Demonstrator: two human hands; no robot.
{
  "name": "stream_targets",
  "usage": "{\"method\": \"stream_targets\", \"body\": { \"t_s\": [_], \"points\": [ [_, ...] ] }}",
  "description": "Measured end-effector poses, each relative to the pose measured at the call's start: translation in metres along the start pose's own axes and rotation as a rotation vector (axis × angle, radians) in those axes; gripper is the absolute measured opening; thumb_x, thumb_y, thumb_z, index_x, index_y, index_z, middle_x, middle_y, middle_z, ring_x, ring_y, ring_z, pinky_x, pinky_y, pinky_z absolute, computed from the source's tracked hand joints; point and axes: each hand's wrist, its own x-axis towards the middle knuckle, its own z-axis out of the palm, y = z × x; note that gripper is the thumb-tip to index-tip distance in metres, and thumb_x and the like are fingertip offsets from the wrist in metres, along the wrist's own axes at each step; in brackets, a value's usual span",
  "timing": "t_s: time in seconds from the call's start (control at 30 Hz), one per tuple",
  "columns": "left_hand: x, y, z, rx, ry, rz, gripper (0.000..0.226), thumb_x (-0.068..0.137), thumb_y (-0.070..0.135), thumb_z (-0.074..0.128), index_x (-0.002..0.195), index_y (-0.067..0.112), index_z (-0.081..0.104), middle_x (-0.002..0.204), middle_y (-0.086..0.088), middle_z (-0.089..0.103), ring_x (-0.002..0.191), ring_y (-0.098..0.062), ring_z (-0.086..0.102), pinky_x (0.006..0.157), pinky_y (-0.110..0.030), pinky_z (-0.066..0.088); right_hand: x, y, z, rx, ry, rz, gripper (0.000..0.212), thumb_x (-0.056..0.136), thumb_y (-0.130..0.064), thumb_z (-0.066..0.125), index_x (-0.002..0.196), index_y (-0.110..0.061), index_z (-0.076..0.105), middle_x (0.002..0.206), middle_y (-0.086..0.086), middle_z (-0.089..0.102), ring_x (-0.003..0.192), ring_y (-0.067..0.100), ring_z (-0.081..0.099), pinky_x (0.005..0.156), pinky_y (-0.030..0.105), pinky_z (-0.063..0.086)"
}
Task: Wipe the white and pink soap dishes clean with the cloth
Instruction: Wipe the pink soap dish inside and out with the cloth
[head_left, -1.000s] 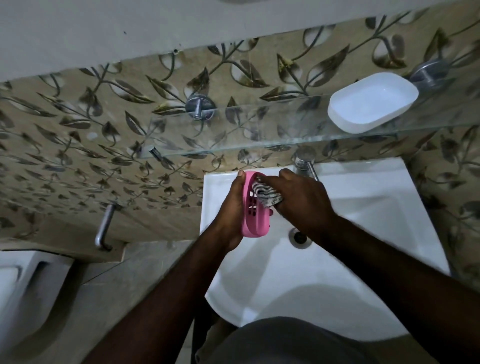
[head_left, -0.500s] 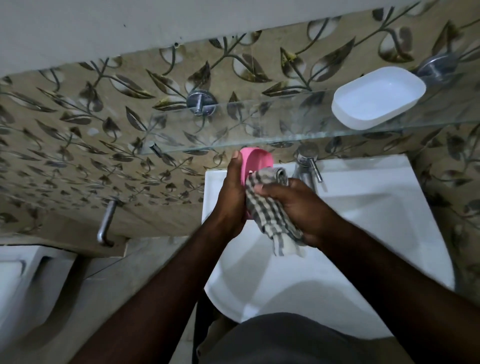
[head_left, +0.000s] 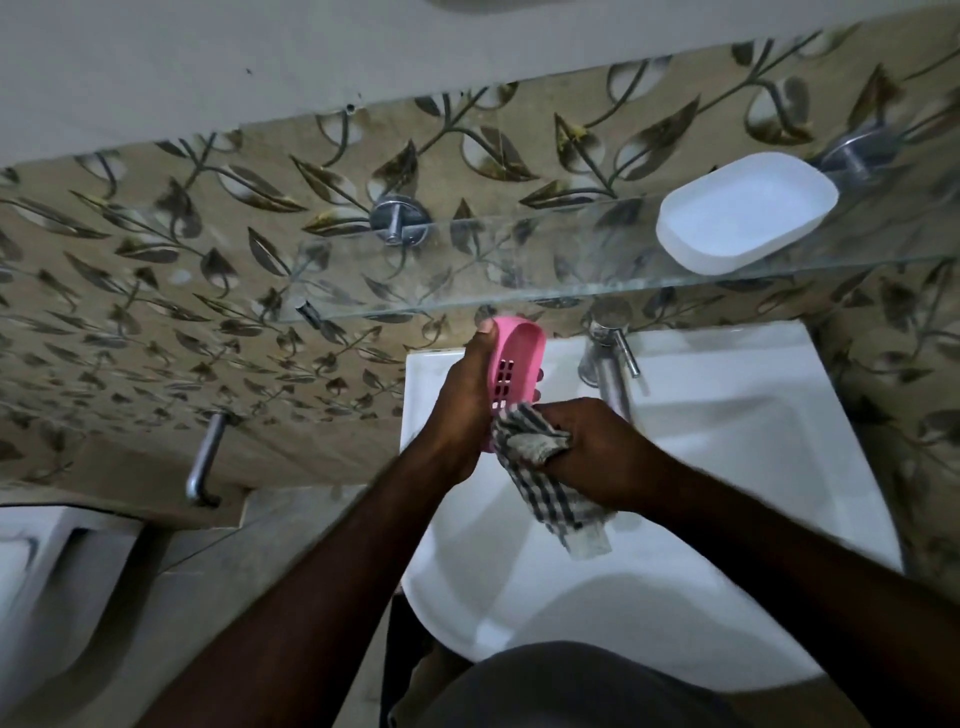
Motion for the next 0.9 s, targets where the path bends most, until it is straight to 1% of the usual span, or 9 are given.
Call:
{"method": "stream_targets", "body": {
  "t_s": [0.07,0.13,0.27,0.37,0.57,0.67,0.77,0.83,0.9],
  "points": [
    [0.0,-0.004,0.002,0.051,0.0,-0.02,0.06,0.087,0.071,0.038,0.104,0.023,0.07,0.103,-0.014,0.074,0.094,-0.031,0.067,0.092,-0.048,0.049,0.0,0.007,-0.006,-0.334,-0.054,-0.078,0.027,0.085,-0.048,0.057,0.085,-0.024,0.07,0.082,-0.001,0.072,0.077,0.013,0.068,0.071,0.035,0.054],
    [0.0,-0.005,0.003,-0.016,-0.01,-0.106,0.068,0.084,0.074,0.04,0.112,0.019,0.069,0.101,-0.014,0.073,0.092,-0.031,0.068,0.093,-0.049,0.049,0.001,0.007,-0.009,-0.529,-0.016,-0.256,0.023,0.084,-0.041,0.058,0.099,-0.027,0.07,0.088,-0.004,0.07,0.082,0.015,0.067,0.068,0.035,0.053],
    [-0.001,-0.001,0.005,-0.177,-0.082,-0.224,0.071,0.089,0.07,0.037,0.113,0.011,0.068,0.097,-0.012,0.073,0.085,-0.023,0.07,0.082,-0.037,0.053,0.007,-0.004,-0.011,-0.649,0.344,-0.513,0.029,0.076,-0.029,0.057,0.099,-0.02,0.073,0.081,-0.001,0.068,0.069,0.021,0.067,0.055,0.03,0.048],
    [-0.007,-0.004,0.014,-0.145,-0.061,-0.178,0.061,0.093,0.063,0.036,0.115,0.016,0.068,0.104,-0.011,0.072,0.088,-0.023,0.068,0.083,-0.038,0.051,0.017,-0.011,-0.021,-0.59,0.513,-0.371,0.027,0.073,-0.026,0.065,0.1,-0.024,0.07,0.089,-0.002,0.07,0.077,0.022,0.068,0.06,0.031,0.051],
    [-0.02,0.006,0.02,0.125,0.054,0.029,0.053,0.097,0.058,0.037,0.107,0.018,0.071,0.086,-0.002,0.07,0.077,-0.017,0.062,0.064,-0.023,0.047,0.027,-0.01,-0.016,-0.644,0.508,0.109,0.013,0.082,-0.032,0.061,0.091,-0.022,0.06,0.09,-0.001,0.07,0.088,0.028,0.065,0.065,0.031,0.043],
    [-0.028,0.002,0.027,0.216,0.053,0.17,0.049,0.094,0.062,0.038,0.097,0.026,0.071,0.091,-0.004,0.065,0.082,-0.024,0.058,0.061,-0.029,0.047,0.016,-0.007,-0.012,-0.464,0.411,0.227,0.017,0.078,-0.039,0.061,0.081,-0.022,0.063,0.086,0.001,0.072,0.085,0.026,0.067,0.068,0.028,0.047],
    [-0.03,-0.004,0.032,0.213,0.041,0.27,0.04,0.101,0.042,0.04,0.126,0.022,0.064,0.123,0.0,0.067,0.116,-0.025,0.062,0.094,-0.041,0.049,0.006,-0.005,-0.006,-0.206,0.091,0.252,0.022,0.064,-0.041,0.056,0.056,-0.02,0.056,0.068,0.004,0.069,0.069,0.023,0.067,0.063,0.034,0.05],
    [-0.03,-0.002,0.033,0.215,-0.001,0.34,0.038,0.102,0.031,0.042,0.135,0.018,0.056,0.133,0.002,0.062,0.124,-0.012,0.056,0.101,-0.027,0.046,-0.002,-0.007,-0.004,0.091,0.009,0.266,0.017,0.076,-0.021,0.063,0.06,-0.017,0.064,0.065,0.003,0.068,0.063,0.017,0.065,0.062,0.031,0.048],
    [-0.029,0.003,0.033,0.135,-0.029,0.321,0.041,0.101,0.033,0.044,0.138,0.017,0.052,0.135,0.002,0.06,0.123,-0.01,0.056,0.104,-0.025,0.045,-0.009,-0.011,-0.009,0.445,-0.031,0.273,0.011,0.085,-0.006,0.064,0.076,-0.009,0.071,0.073,0.011,0.07,0.068,0.02,0.065,0.067,0.032,0.05]
  ]
}}
